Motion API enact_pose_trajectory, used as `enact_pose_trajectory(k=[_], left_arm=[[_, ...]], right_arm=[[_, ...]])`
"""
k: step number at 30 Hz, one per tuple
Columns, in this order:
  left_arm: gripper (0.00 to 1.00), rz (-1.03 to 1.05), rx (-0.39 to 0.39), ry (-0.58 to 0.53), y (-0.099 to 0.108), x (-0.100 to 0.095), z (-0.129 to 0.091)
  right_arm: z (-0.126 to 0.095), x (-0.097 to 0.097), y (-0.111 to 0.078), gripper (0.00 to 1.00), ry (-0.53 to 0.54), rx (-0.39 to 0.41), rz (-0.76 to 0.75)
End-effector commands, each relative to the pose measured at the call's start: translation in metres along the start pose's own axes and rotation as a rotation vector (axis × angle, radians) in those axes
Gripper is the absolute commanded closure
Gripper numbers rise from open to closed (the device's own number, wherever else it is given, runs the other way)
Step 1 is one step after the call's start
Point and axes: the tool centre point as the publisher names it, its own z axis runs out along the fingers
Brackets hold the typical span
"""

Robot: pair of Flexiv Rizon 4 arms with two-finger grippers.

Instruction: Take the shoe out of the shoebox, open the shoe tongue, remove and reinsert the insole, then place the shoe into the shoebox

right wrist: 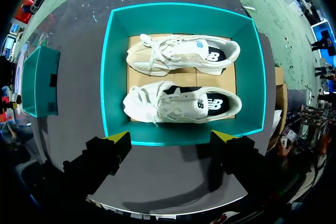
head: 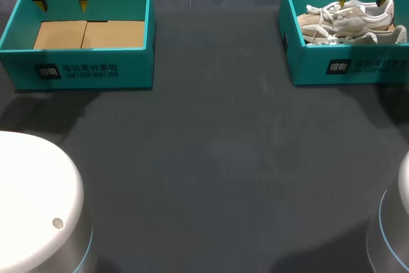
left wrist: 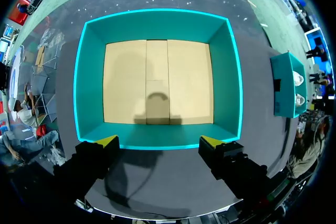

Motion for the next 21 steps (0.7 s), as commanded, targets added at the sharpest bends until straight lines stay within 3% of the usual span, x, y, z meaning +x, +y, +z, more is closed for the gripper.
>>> enact_pose_trajectory(k=[1,11,21], left_arm=[[0.0,0.0,-0.001,-0.001,0.0,0.0,0.0],[0.0,0.0,-0.001,-0.001,0.0,0.0,0.0],[0.0,0.0,-0.001,-0.001,0.0,0.0,0.0]], right_arm=[[0.002,-0.01,0.003,0.0,-0.023,-0.007,0.006],[0.02,-0.066,0.014,0.0,-0.072,-0.027,0.03],[0.048,-0.107,0.016,0.0,-0.108,-0.006,0.056]])
